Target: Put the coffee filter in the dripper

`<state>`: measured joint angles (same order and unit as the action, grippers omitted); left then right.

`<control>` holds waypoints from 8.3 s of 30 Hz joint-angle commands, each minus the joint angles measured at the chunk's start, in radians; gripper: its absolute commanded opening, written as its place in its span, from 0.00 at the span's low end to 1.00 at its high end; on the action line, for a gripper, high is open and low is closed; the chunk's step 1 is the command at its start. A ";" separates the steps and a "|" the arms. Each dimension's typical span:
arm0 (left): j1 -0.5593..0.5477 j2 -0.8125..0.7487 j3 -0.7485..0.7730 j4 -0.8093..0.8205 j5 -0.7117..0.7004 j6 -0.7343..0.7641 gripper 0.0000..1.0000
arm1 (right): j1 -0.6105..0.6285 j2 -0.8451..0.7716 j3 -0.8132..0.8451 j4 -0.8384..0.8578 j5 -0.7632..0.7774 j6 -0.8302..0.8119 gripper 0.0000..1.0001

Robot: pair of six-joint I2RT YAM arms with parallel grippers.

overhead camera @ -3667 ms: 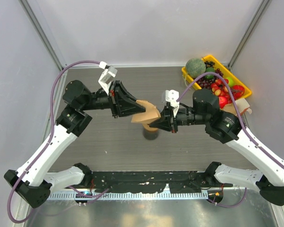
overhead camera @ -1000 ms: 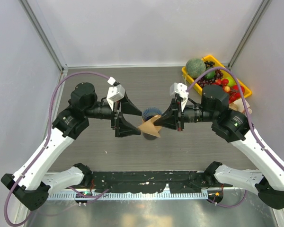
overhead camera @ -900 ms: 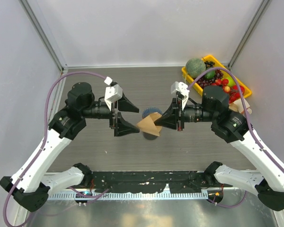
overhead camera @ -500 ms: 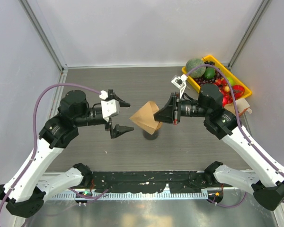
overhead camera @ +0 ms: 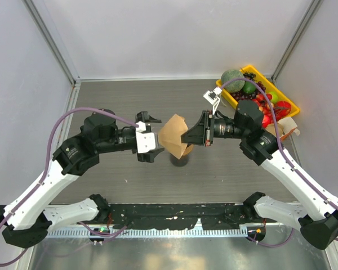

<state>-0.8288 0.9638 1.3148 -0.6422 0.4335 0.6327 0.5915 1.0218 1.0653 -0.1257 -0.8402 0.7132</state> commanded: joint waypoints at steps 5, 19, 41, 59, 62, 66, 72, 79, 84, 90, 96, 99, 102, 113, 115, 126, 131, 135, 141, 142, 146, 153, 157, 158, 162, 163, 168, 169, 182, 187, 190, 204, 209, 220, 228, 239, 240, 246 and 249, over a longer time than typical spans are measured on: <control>-0.030 0.032 0.060 0.007 -0.042 0.035 0.70 | -0.005 -0.014 0.004 0.046 -0.017 -0.015 0.05; -0.026 -0.008 -0.005 0.030 -0.024 -0.034 0.99 | -0.004 -0.045 -0.034 0.121 -0.094 -0.103 0.05; -0.018 -0.004 -0.002 -0.020 0.099 -0.054 0.62 | -0.004 -0.025 -0.027 0.074 -0.094 -0.188 0.05; -0.018 -0.008 -0.015 -0.011 0.122 -0.107 0.16 | -0.005 -0.022 0.030 -0.011 -0.097 -0.319 0.07; -0.018 -0.010 -0.015 -0.011 0.120 -0.113 0.08 | -0.004 -0.017 0.074 -0.064 -0.108 -0.410 0.39; -0.018 -0.016 -0.025 -0.014 0.103 -0.120 0.00 | -0.009 -0.020 0.192 -0.283 -0.079 -0.697 0.77; -0.018 -0.028 -0.042 -0.002 0.111 -0.163 0.00 | -0.004 -0.057 0.268 -0.469 -0.014 -1.012 0.97; -0.016 -0.011 -0.011 0.006 0.134 -0.226 0.00 | 0.230 -0.031 0.317 -0.522 0.222 -1.190 0.96; -0.018 0.006 0.004 0.010 0.131 -0.267 0.00 | 0.278 0.006 0.331 -0.516 0.311 -1.198 0.96; -0.018 0.023 0.023 0.009 0.106 -0.304 0.00 | 0.317 0.044 0.323 -0.519 0.345 -1.216 0.72; -0.016 0.018 0.027 -0.004 0.103 -0.304 0.00 | 0.320 0.032 0.280 -0.506 0.405 -1.232 0.26; -0.009 0.006 0.031 -0.007 0.090 -0.309 0.10 | 0.321 0.024 0.277 -0.506 0.421 -1.219 0.05; 0.023 -0.016 0.026 -0.013 0.138 -0.323 0.48 | 0.321 0.014 0.275 -0.508 0.428 -1.203 0.05; 0.039 -0.022 -0.040 0.009 0.152 -0.314 0.86 | 0.320 0.000 0.286 -0.489 0.181 -1.100 0.05; 0.039 -0.017 -0.046 0.024 0.159 -0.330 0.78 | 0.320 0.001 0.286 -0.489 0.170 -1.086 0.05; 0.049 -0.049 -0.106 0.009 0.243 -0.333 0.00 | 0.214 0.021 0.312 -0.492 0.190 -0.933 0.16; 0.077 -0.065 -0.150 0.114 0.251 -0.456 0.00 | 0.179 0.021 0.294 -0.453 0.112 -0.874 0.71; 0.086 -0.063 -0.155 0.173 0.263 -0.534 0.00 | 0.179 0.026 0.265 -0.384 0.050 -0.821 0.76; 0.099 -0.053 -0.160 0.239 0.277 -0.652 0.00 | 0.195 0.046 0.242 -0.338 0.023 -0.793 0.92; 0.099 -0.053 -0.161 0.243 0.278 -0.660 0.00 | 0.200 0.050 0.245 -0.338 0.030 -0.797 0.94; 0.099 -0.053 -0.166 0.275 0.303 -0.708 0.00 | 0.205 0.060 0.254 -0.324 0.091 -0.805 0.86; 0.099 -0.048 -0.172 0.305 0.317 -0.762 0.00 | 0.202 0.060 0.248 -0.250 0.128 -0.767 0.38; 0.109 -0.065 -0.187 0.293 0.314 -0.748 0.00 | 0.200 0.047 0.249 -0.282 0.139 -0.796 0.05; 0.114 -0.071 -0.195 0.286 0.312 -0.742 0.00 | 0.200 0.044 0.248 -0.298 0.150 -0.802 0.05; 0.137 -0.095 -0.216 0.271 0.312 -0.717 0.00 | 0.185 0.018 0.249 -0.354 0.150 -0.853 0.05; 0.140 -0.100 -0.221 0.265 0.313 -0.711 0.00 | 0.185 0.014 0.255 -0.364 0.151 -0.860 0.05; 0.145 -0.099 -0.229 0.274 0.310 -0.703 0.00 | 0.182 0.004 0.252 -0.402 0.138 -0.877 0.05; 0.145 -0.094 -0.226 0.282 0.318 -0.705 0.00 | 0.182 0.007 0.254 -0.402 0.119 -0.873 0.05; 0.145 -0.094 -0.196 0.079 0.378 -0.329 0.00 | 0.133 -0.014 0.390 -0.516 0.087 -0.861 0.76; 0.134 -0.083 -0.187 0.082 0.384 -0.333 0.00 | 0.126 0.007 0.371 -0.485 0.110 -0.818 0.63; 0.129 -0.071 -0.174 0.104 0.373 -0.379 0.00 | 0.126 0.023 0.345 -0.463 0.098 -0.807 0.63; 0.094 -0.037 -0.140 0.138 0.340 -0.470 0.07 | 0.160 0.086 0.335 -0.445 0.182 -0.886 0.12; 0.094 -0.056 -0.134 0.066 0.385 -0.420 0.63 | 0.163 0.077 0.367 -0.469 0.181 -0.977 0.05; 0.143 -0.051 -0.069 -0.011 0.407 -0.330 0.97 | 0.321 -0.023 0.329 -0.647 0.220 -1.521 0.05; 0.027 0.038 -0.045 -0.007 0.413 -0.363 0.93 | 0.444 0.030 0.370 -0.623 0.343 -1.538 0.05; 0.054 0.001 -0.058 -0.092 0.395 -0.269 0.88 | 0.455 -0.003 0.364 -0.650 0.372 -1.535 0.05; 0.057 -0.013 -0.064 -0.106 0.386 -0.242 0.97 | 0.456 -0.008 0.358 -0.652 0.371 -1.537 0.06; 0.045 -0.022 -0.131 -0.097 0.425 -0.246 0.99 | 0.456 -0.011 0.360 -0.635 0.336 -1.529 0.05; 0.030 0.004 -0.140 -0.047 0.413 -0.290 0.99 | 0.459 0.003 0.374 -0.638 0.302 -1.546 0.05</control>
<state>-0.7853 0.9344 1.1912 -0.7376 0.8314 0.3737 1.0416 1.0103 1.3994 -0.7921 -0.4980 -0.8108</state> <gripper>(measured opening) 0.992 0.060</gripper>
